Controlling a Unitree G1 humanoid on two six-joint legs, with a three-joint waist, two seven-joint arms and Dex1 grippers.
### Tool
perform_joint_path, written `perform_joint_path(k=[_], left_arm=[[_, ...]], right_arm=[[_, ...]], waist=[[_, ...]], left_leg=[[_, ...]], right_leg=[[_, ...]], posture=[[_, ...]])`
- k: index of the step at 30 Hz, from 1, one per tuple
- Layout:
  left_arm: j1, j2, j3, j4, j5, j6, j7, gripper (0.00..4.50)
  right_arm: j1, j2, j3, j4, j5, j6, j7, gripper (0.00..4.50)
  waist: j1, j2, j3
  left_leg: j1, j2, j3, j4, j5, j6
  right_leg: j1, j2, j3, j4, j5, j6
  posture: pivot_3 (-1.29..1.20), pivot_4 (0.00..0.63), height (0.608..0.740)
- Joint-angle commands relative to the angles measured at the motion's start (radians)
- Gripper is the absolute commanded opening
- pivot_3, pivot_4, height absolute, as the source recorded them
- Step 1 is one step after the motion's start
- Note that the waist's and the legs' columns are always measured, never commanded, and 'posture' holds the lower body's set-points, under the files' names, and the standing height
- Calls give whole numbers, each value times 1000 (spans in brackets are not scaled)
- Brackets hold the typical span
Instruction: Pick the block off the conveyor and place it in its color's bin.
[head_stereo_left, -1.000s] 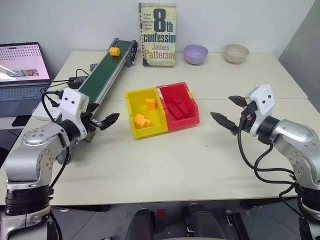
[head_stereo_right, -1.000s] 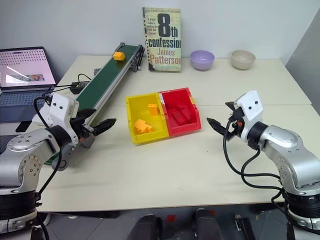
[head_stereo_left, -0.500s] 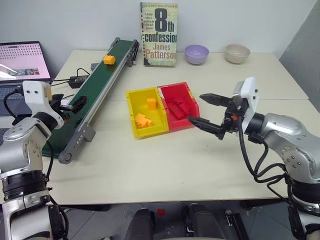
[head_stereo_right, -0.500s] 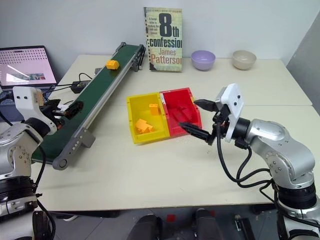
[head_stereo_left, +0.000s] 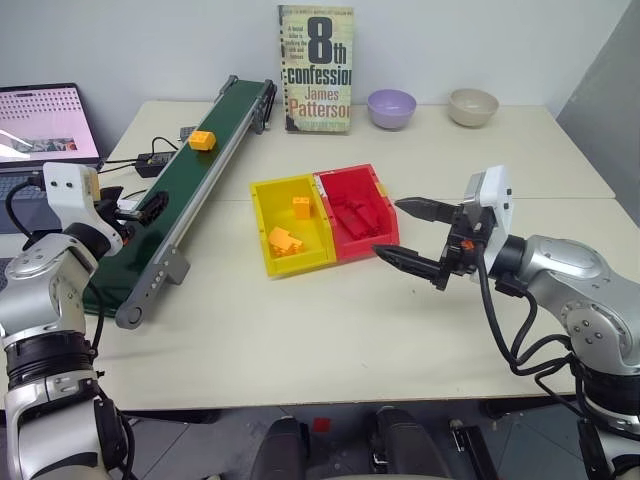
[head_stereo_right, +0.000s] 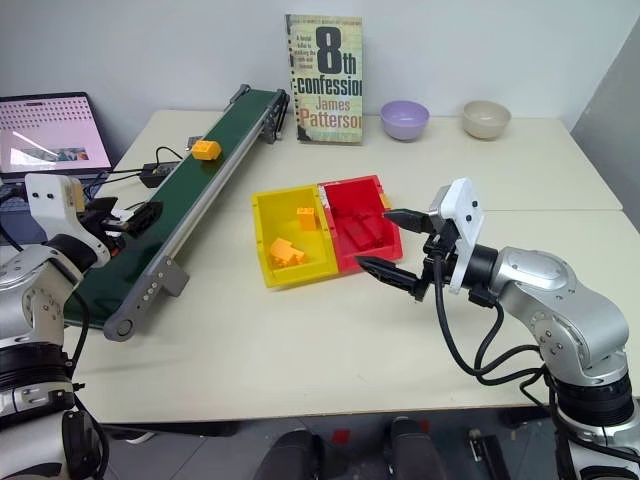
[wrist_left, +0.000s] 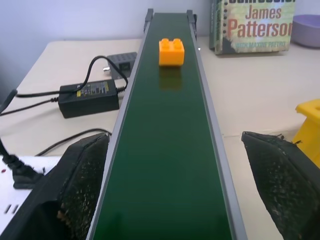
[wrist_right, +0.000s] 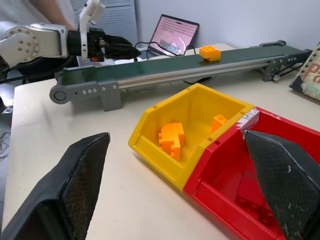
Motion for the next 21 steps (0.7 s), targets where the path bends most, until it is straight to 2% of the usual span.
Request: perform_joint_path(k=[1, 21], left_arm=[[-33, 26, -4, 7, 9, -30, -12, 4440], [-47, 16, -28, 68, 45, -70, -3, 4440]], right_arm=[[-12, -8, -24, -28, 18, -16, 10, 4500], [-23, -27, 23, -27, -7, -106, 126, 4500]], waist=[[0, 0, 0], [0, 0, 0]], left_leg=[[0, 0, 0, 0, 0, 0], [0, 0, 0, 0, 0, 0]], right_leg=[[0, 0, 0, 0, 0, 0], [0, 0, 0, 0, 0, 0]], posture=[[0, 150, 740], [0, 150, 740]])
